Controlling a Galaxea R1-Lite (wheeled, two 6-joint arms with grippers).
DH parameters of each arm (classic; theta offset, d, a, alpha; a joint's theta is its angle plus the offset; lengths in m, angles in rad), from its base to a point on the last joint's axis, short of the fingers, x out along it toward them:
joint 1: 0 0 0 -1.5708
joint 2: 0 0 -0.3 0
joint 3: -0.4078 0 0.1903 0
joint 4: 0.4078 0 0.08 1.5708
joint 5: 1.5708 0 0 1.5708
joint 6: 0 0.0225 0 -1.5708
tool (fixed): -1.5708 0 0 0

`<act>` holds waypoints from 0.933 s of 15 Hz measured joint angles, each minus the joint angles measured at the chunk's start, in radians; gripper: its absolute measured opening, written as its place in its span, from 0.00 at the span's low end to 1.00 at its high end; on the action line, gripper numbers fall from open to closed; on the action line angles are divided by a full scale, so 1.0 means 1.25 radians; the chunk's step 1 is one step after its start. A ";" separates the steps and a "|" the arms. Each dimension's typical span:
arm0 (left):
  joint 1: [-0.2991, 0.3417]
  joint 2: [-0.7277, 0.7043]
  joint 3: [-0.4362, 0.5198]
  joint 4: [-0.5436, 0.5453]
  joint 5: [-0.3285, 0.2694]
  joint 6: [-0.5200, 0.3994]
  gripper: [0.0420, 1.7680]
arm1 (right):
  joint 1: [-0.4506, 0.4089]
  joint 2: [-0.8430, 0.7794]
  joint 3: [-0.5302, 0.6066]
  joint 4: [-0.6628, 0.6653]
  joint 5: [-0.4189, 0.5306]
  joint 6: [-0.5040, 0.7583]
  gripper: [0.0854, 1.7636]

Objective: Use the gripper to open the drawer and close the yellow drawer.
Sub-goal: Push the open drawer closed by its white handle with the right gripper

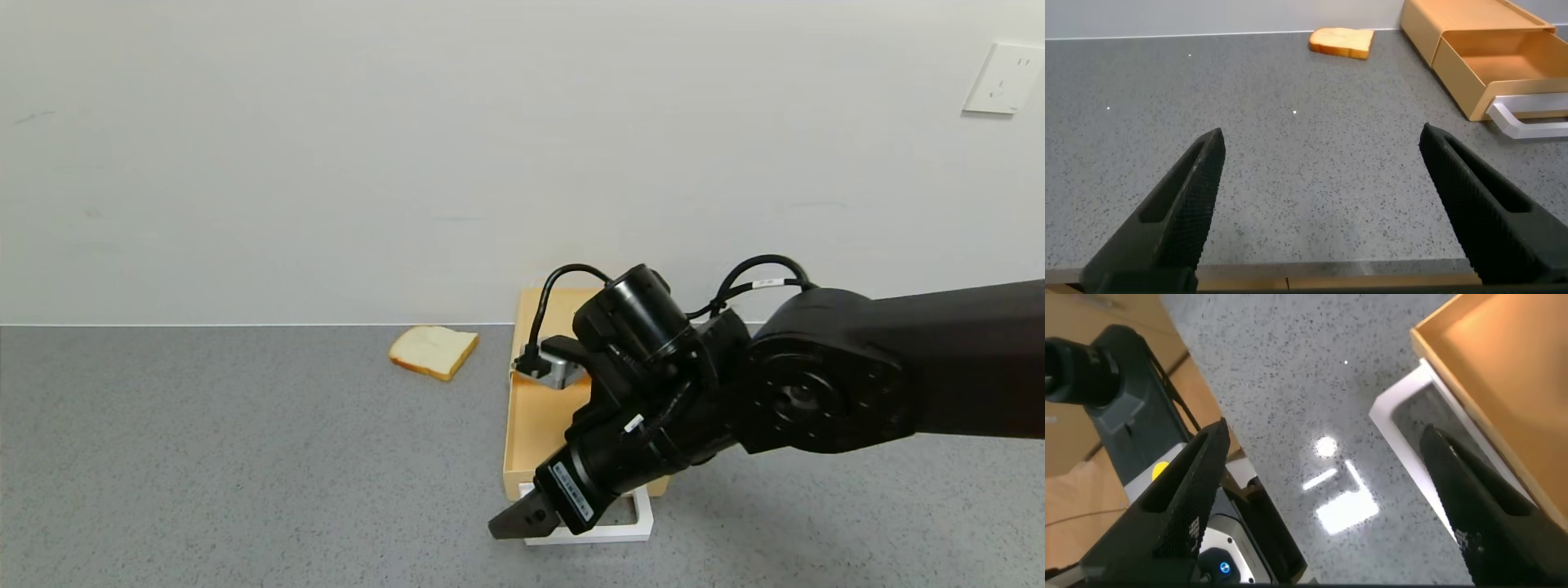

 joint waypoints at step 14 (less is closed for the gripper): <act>0.000 0.000 0.000 0.000 0.000 0.000 0.97 | -0.265 -0.368 0.357 -0.200 -0.057 -0.003 0.97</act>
